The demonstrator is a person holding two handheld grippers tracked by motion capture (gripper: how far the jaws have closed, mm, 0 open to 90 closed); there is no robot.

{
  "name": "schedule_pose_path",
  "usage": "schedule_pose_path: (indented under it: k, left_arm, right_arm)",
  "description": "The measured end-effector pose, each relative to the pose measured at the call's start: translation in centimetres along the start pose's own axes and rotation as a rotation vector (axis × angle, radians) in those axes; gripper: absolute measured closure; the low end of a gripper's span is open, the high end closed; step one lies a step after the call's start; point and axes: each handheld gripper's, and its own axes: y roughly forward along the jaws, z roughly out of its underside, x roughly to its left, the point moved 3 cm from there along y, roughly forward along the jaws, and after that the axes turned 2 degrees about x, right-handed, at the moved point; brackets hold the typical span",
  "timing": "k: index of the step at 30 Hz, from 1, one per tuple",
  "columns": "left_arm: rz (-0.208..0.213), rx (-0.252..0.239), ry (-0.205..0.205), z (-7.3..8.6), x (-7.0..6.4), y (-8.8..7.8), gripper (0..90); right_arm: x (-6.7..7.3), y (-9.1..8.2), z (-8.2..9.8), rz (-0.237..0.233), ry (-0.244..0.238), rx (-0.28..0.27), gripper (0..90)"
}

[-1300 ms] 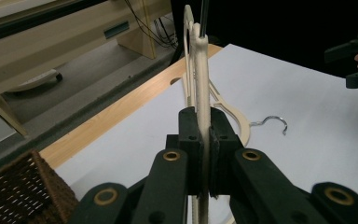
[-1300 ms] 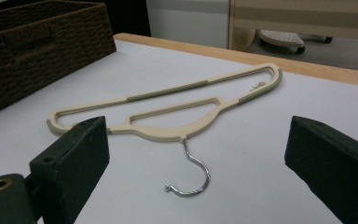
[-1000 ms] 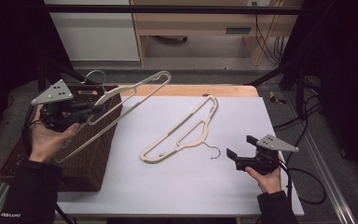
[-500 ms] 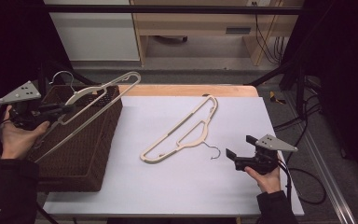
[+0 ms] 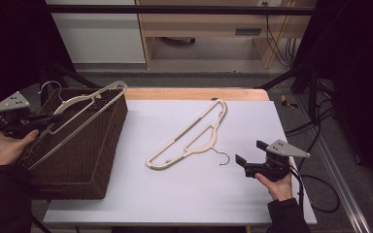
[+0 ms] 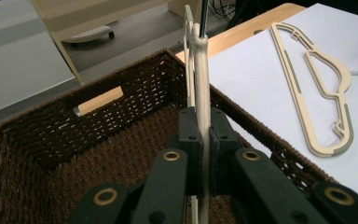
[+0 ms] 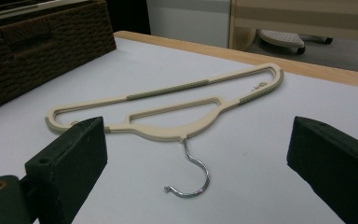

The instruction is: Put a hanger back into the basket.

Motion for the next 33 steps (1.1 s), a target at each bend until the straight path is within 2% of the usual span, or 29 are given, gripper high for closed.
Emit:
schedule_pose_path:
  k: [4,10,12,16,24,26,33]
  left_arm:
    - [0.000,-0.006,-0.020,0.8,0.6,0.0,86.0]
    - [-0.024,-0.002,-0.034,1.5,1.3,-0.5,86.1]
    - [-0.053,0.033,-0.032,2.1,1.6,-0.5,86.1]
    - [-0.074,0.068,-0.035,2.9,1.9,-0.2,86.1]
    - [-0.058,0.108,-0.064,5.1,1.5,1.6,86.0]
    - [-0.053,0.121,-0.076,5.9,1.3,2.5,86.0]
    - [-0.060,0.167,-0.047,6.9,0.5,3.7,85.8]
  right_arm:
    - [0.0,0.0,0.0,0.005,0.002,-0.001,5.3]
    - [-0.1,0.0,0.0,0.006,-0.009,0.002,5.3]
    - [-0.1,0.0,0.1,0.007,-0.008,0.004,5.3]
    - [-0.1,0.1,0.1,0.005,-0.014,0.005,5.3]
    - [0.0,0.1,0.1,0.004,-0.012,0.005,5.3]
    - [0.0,0.1,0.1,0.004,-0.013,0.005,5.3]
    - [0.0,0.1,0.1,0.003,-0.011,0.007,5.4]
